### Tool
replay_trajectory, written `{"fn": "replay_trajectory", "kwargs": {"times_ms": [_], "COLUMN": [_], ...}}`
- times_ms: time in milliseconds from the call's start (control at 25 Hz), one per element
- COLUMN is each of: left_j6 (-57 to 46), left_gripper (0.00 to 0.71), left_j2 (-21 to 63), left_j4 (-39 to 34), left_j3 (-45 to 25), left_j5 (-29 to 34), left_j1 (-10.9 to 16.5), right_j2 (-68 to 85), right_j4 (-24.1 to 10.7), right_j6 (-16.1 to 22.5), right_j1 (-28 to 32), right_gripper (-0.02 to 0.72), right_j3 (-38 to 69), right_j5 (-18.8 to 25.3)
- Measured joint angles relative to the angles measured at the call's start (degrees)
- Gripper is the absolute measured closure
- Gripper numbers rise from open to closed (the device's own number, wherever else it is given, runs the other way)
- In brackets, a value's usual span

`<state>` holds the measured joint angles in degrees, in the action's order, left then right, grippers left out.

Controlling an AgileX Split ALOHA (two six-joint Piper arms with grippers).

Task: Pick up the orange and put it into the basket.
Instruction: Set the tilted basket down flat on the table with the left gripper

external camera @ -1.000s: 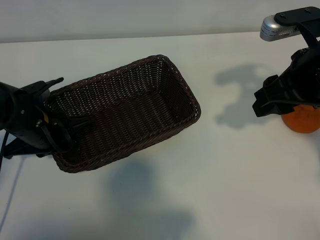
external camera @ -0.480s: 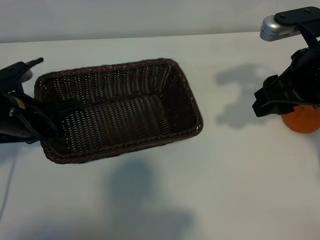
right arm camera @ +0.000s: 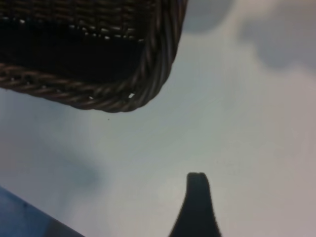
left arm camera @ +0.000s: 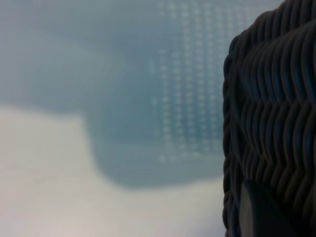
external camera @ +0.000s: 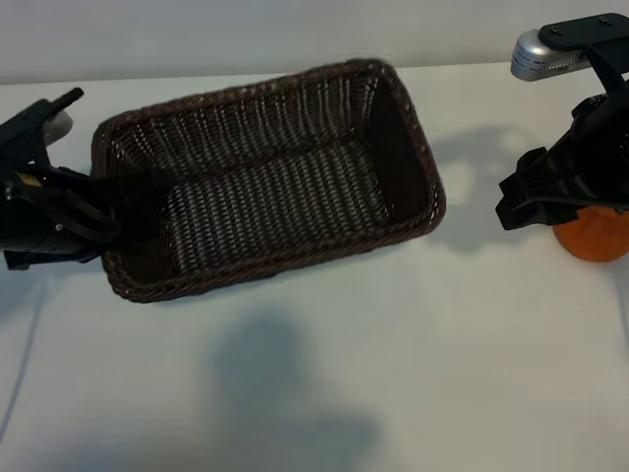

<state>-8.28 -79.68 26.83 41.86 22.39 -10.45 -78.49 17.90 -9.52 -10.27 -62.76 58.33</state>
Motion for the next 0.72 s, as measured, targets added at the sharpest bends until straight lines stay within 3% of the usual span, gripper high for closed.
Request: {"fn": "replay_trajectory", "kwargs": {"times_ms": [120,480,720], "left_j6": [2.6,11.5,12.4], "left_gripper": [0.563,0.563,0.563], "left_j2": [-0.7,-11.7,-17.9], "left_j4": [0.7,0.6,0.8], "left_j3": [1.8,19.8,25.8], "left_j5": [0.4,13.2,15.1], "left_j1": [0.0,0.0,0.0], "right_j2": [0.0,0.0,0.0], "right_j4": [0.0,0.2,0.3], "right_j6": [0.0,0.0,0.0], "right_j1": [0.0,0.0,0.0], "right_gripper": [0.149,0.149,0.149], "right_j3": [0.0,0.0,0.0], "right_j5": [0.0,0.5,0.8]}}
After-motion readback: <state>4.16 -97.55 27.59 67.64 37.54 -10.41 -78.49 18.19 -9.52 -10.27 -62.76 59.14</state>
